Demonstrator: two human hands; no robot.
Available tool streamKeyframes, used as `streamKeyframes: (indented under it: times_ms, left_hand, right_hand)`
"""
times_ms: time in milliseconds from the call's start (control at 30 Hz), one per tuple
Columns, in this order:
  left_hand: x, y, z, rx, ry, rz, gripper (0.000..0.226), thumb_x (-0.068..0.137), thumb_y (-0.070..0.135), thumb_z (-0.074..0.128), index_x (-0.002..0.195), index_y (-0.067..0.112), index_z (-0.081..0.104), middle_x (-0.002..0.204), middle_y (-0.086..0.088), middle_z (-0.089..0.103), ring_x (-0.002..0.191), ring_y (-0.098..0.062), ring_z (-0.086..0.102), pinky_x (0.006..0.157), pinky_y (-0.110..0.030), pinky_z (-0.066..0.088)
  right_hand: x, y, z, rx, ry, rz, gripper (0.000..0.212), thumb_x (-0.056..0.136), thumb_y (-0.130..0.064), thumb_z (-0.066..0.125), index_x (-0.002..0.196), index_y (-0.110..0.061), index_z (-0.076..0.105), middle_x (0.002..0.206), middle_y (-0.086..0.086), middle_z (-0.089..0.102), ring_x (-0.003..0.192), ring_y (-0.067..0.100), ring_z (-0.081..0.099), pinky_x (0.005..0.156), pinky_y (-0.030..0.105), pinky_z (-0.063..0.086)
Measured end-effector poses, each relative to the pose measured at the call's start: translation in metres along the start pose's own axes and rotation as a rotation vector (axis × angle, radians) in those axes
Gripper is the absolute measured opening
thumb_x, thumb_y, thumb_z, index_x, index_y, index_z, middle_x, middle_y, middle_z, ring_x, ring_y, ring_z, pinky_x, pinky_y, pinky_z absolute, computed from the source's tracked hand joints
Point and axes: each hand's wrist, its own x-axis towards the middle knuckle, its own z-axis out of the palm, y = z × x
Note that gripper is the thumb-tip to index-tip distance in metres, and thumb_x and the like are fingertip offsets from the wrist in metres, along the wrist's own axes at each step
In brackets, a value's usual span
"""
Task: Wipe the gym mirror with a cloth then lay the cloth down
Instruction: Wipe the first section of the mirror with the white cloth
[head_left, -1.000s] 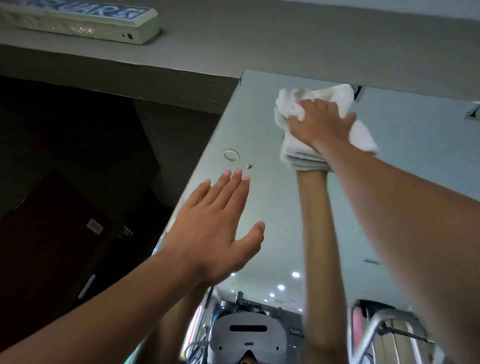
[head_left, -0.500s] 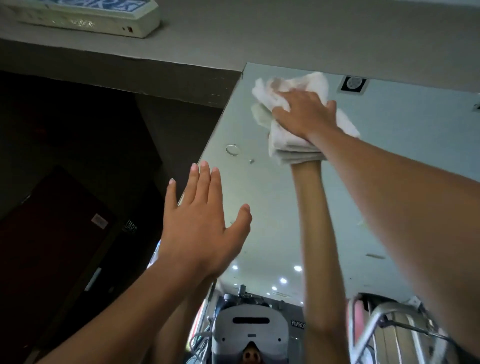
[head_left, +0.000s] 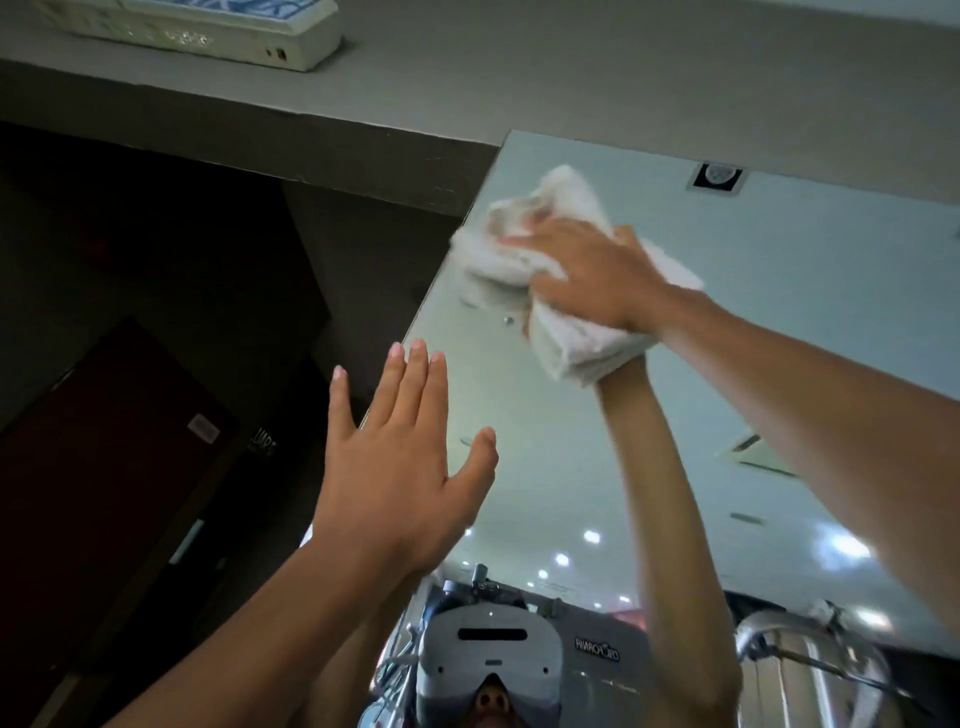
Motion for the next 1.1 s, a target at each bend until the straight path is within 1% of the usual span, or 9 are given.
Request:
streamKeyframes:
  times_ms: [100,167,300,467,533,700,867,1000,1100]
  left_hand:
    - [-0.001,-0.001,-0.001,0.007,-0.012,0.004,0.088,0.085,0.065,-0.008,0.161,0.02,-0.008,0.166,0.005,-0.02,0.148,-0.008,-0.028,0.118,-0.045,-0.026]
    - [-0.001,-0.001,-0.002,0.029,-0.025,0.009,0.087,0.086,0.064,-0.007,0.16,0.02,-0.011,0.165,0.005,-0.022,0.148,-0.008,-0.03,0.117,-0.045,-0.026]
    - [-0.006,-0.003,-0.002,0.022,-0.039,0.007,0.087,0.086,0.064,-0.007,0.16,0.02,-0.01,0.165,0.006,-0.021,0.148,-0.006,-0.029,0.118,-0.045,-0.025]
    - [-0.022,-0.009,-0.003,0.02,-0.052,0.006,0.086,0.085,0.064,-0.009,0.16,0.022,-0.01,0.164,0.009,-0.024,0.147,-0.004,-0.031,0.119,-0.046,-0.022]
    - [-0.023,-0.009,-0.003,0.008,-0.047,0.002,0.085,0.086,0.063,-0.009,0.16,0.023,-0.011,0.164,0.009,-0.024,0.146,-0.004,-0.032,0.119,-0.045,-0.023]
    - [-0.021,-0.01,-0.002,0.018,-0.047,0.004,0.082,0.087,0.063,-0.009,0.159,0.025,-0.013,0.163,0.01,-0.025,0.145,-0.003,-0.034,0.118,-0.043,-0.025]
    - [-0.021,-0.01,-0.004,0.024,-0.052,0.004,0.087,0.083,0.065,-0.01,0.16,0.024,-0.01,0.166,0.009,-0.02,0.147,-0.004,-0.029,0.119,-0.045,-0.023]
    - [-0.021,-0.009,-0.004,0.031,-0.06,0.008,0.088,0.083,0.065,-0.009,0.161,0.024,-0.006,0.167,0.008,-0.014,0.15,-0.005,-0.024,0.121,-0.047,-0.018]
    - [-0.02,-0.004,-0.003,0.052,-0.043,-0.014,0.089,0.085,0.063,-0.006,0.162,0.02,0.002,0.169,0.004,-0.007,0.152,-0.009,-0.018,0.122,-0.046,-0.017]
  right_hand:
    - [0.02,0.005,0.011,-0.07,0.145,0.42,0.051,0.097,-0.047,0.03,0.148,-0.043,0.034,0.159,-0.007,0.031,0.145,0.02,0.025,0.109,0.058,0.018]
    - [0.037,-0.025,0.023,-0.073,0.172,0.509,0.053,0.098,-0.048,0.03,0.15,-0.038,0.033,0.16,-0.002,0.029,0.146,0.023,0.023,0.113,0.057,0.014]
    - [0.034,-0.082,0.032,-0.075,0.14,0.204,0.049,0.101,-0.047,0.029,0.149,-0.041,0.033,0.161,-0.005,0.026,0.148,0.021,0.02,0.114,0.057,0.012]
    - [-0.031,-0.058,0.018,-0.005,-0.09,-0.264,0.052,0.094,-0.053,0.022,0.146,-0.055,0.031,0.163,-0.018,0.019,0.15,0.007,0.011,0.115,0.053,0.007]
    - [-0.039,-0.026,0.006,0.003,-0.089,-0.173,0.057,0.09,-0.047,0.025,0.146,-0.055,0.028,0.162,-0.016,0.021,0.149,0.008,0.014,0.114,0.051,0.013]
    - [0.006,-0.01,0.018,-0.053,0.172,0.493,0.048,0.098,-0.044,0.032,0.146,-0.042,0.037,0.157,-0.003,0.032,0.144,0.021,0.026,0.111,0.057,0.018]
    - [0.014,-0.078,0.034,-0.05,0.12,0.202,0.048,0.102,-0.046,0.028,0.149,-0.046,0.031,0.163,-0.007,0.022,0.149,0.019,0.017,0.114,0.056,0.011]
    - [-0.044,-0.047,0.014,0.019,-0.056,-0.153,0.055,0.093,-0.053,0.019,0.147,-0.054,0.031,0.163,-0.017,0.018,0.15,0.009,0.013,0.114,0.052,0.012]
    - [-0.067,0.019,-0.003,-0.019,-0.007,0.032,0.059,0.087,-0.046,0.02,0.143,-0.051,0.037,0.159,-0.013,0.03,0.144,0.013,0.025,0.105,0.055,0.025]
